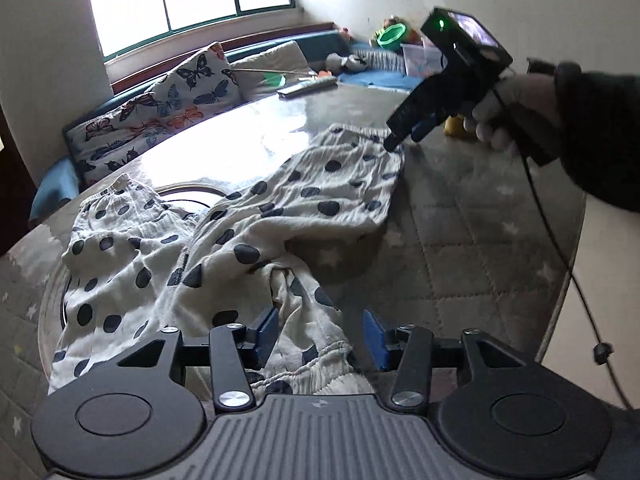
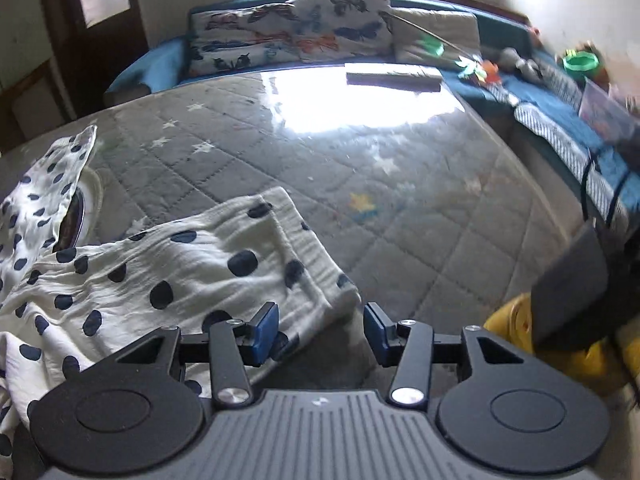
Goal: Fold clothes
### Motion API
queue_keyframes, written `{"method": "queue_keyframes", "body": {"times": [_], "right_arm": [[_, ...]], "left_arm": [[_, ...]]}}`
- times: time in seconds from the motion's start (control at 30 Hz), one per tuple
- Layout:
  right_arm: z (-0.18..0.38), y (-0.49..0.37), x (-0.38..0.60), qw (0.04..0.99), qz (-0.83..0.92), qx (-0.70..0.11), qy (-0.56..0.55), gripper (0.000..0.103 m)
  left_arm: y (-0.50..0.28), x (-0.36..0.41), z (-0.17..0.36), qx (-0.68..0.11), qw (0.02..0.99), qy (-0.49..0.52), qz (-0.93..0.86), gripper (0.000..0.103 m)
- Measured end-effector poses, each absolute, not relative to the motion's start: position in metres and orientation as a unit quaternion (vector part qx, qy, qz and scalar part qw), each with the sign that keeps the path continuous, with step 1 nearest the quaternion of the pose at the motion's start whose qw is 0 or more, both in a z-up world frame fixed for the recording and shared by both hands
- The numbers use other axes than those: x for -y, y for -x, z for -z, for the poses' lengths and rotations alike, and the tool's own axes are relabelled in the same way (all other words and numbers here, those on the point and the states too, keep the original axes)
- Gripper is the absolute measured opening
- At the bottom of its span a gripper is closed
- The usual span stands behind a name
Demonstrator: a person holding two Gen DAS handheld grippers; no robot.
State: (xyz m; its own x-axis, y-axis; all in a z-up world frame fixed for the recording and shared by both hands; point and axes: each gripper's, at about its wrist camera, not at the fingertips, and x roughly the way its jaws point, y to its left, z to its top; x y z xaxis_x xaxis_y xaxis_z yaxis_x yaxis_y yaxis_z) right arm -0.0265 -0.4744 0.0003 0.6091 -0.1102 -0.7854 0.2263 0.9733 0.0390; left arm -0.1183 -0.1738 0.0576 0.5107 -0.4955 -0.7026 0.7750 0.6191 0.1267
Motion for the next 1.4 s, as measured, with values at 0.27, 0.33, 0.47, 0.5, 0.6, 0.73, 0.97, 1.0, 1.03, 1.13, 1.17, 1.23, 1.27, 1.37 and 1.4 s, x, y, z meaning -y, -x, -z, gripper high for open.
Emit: {"method": "queue_keyframes", "body": {"times": [0.27, 0.33, 0.47, 0.5, 0.6, 0.73, 0.97, 1.0, 1.03, 1.13, 1.17, 1.23, 1.27, 1.37, 1.4], "right_arm": [[0.003, 0.026, 0.472, 0.902, 0.082, -0.418, -0.064, 0.028], [0.003, 0.018, 0.465, 0.905, 0.080, -0.414, -0.052, 0.016], [0.000, -0.005, 0.449, 0.909, 0.090, -0.406, -0.007, 0.007], [-0.001, -0.014, 0.445, 0.911, 0.092, -0.403, 0.006, 0.007], [-0.014, -0.043, 0.431, 0.921, 0.098, -0.374, 0.048, 0.006], [-0.036, -0.074, 0.415, 0.936, 0.112, -0.318, 0.104, 0.005], [-0.025, -0.117, 0.399, 0.915, 0.137, -0.331, 0.188, 0.016], [-0.021, -0.118, 0.398, 0.911, 0.136, -0.340, 0.190, 0.021], [-0.019, -0.118, 0.398, 0.909, 0.136, -0.345, 0.190, 0.031], [-0.019, -0.110, 0.399, 0.912, 0.133, -0.347, 0.174, 0.036], [-0.021, -0.108, 0.399, 0.915, 0.124, -0.350, 0.161, 0.036], [-0.023, -0.106, 0.398, 0.920, 0.098, -0.357, 0.130, 0.036], [-0.023, -0.106, 0.396, 0.922, 0.083, -0.360, 0.113, 0.036], [-0.018, -0.111, 0.386, 0.922, 0.045, -0.376, 0.085, 0.036], [-0.014, -0.115, 0.382, 0.920, 0.036, -0.382, 0.082, 0.036]], "left_arm": [[0.110, 0.181, -0.045, -0.336, 0.832, -0.227, 0.379, 0.014], [0.109, 0.180, -0.043, -0.339, 0.829, -0.229, 0.383, 0.012], [0.109, 0.176, -0.043, -0.341, 0.815, -0.219, 0.413, 0.010], [0.109, 0.174, -0.043, -0.342, 0.810, -0.216, 0.424, 0.010], [0.112, 0.169, -0.044, -0.342, 0.794, -0.210, 0.457, 0.010], [0.116, 0.162, -0.041, -0.343, 0.769, -0.198, 0.503, 0.010], [0.123, 0.157, -0.042, -0.335, 0.736, -0.190, 0.556, 0.011], [0.123, 0.156, -0.043, -0.333, 0.735, -0.189, 0.559, 0.011], [0.123, 0.156, -0.044, -0.333, 0.736, -0.187, 0.559, 0.013], [0.122, 0.154, -0.047, -0.333, 0.737, -0.181, 0.559, 0.014], [0.122, 0.153, -0.048, -0.333, 0.738, -0.179, 0.559, 0.015], [0.121, 0.152, -0.050, -0.333, 0.739, -0.175, 0.559, 0.024], [0.120, 0.152, -0.051, -0.333, 0.739, -0.173, 0.559, 0.026], [0.119, 0.150, -0.054, -0.333, 0.741, -0.167, 0.559, 0.031], [0.120, 0.149, -0.055, -0.333, 0.742, -0.165, 0.558, 0.031]]}}
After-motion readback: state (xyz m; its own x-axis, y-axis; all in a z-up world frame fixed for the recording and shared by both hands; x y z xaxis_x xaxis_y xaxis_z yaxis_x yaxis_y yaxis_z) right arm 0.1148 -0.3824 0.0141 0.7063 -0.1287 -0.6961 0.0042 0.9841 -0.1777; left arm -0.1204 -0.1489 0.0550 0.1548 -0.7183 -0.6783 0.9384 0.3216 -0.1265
